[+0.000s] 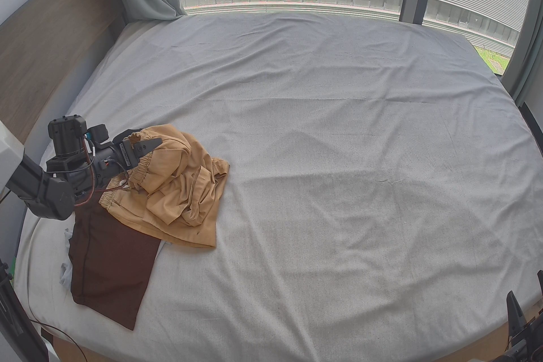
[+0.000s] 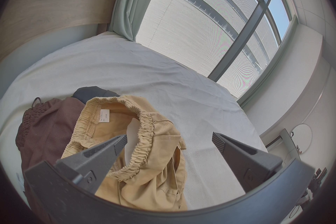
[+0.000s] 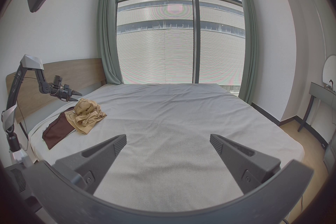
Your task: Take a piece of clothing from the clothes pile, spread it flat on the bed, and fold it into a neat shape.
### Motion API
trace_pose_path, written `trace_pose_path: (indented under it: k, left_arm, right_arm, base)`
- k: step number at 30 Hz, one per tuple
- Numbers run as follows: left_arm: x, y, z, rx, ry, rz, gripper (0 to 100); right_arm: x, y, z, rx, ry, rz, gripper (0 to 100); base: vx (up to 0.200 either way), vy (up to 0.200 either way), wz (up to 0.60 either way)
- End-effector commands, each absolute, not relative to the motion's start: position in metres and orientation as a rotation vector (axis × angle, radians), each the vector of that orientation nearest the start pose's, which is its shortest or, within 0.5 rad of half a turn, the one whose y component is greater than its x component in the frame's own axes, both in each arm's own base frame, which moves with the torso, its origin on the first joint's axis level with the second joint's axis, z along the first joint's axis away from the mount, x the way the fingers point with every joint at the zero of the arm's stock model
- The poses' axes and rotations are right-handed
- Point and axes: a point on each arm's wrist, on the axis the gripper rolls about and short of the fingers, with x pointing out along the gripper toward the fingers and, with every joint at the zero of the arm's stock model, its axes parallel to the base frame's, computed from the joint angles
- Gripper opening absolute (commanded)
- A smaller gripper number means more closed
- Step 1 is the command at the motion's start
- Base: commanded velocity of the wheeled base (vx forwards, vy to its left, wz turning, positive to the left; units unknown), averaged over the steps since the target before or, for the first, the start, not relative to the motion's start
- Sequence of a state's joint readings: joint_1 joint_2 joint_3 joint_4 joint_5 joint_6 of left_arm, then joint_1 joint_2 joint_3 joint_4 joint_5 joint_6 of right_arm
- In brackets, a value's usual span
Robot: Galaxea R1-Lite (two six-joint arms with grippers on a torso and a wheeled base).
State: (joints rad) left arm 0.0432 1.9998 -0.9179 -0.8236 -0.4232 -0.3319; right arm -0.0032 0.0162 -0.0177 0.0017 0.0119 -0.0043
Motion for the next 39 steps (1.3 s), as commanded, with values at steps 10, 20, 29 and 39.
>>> trace_pose_path:
  k: [10, 20, 29, 39]
  left_arm:
    - [0.399, -0.004, 0.11, -0.43, 0.338, -0.353, 100]
    - [0.412, -0.006, 0.097, -0.442, 0.325, -0.36, 100]
    - [0.416, -0.007, 0.1, -0.48, 0.309, -0.361, 0]
    - [0.413, -0.007, 0.089, -0.498, 0.347, -0.354, 0]
  right_arm:
    - [-0.023, 0.0, 0.076, -0.005, 0.002, 0.009, 100]
    - [-0.023, 0.0, 0.076, -0.003, 0.002, 0.009, 100]
    - [-0.023, 0.0, 0.076, -0.003, 0.002, 0.009, 100]
    - [-0.023, 0.0, 0.076, -0.003, 0.002, 0.009, 100]
  base:
    - [0.0, 0.0, 0.0]
    - [0.0, 0.0, 0.0]
    - [0.0, 0.0, 0.0]
    - [0.0, 0.0, 0.0]
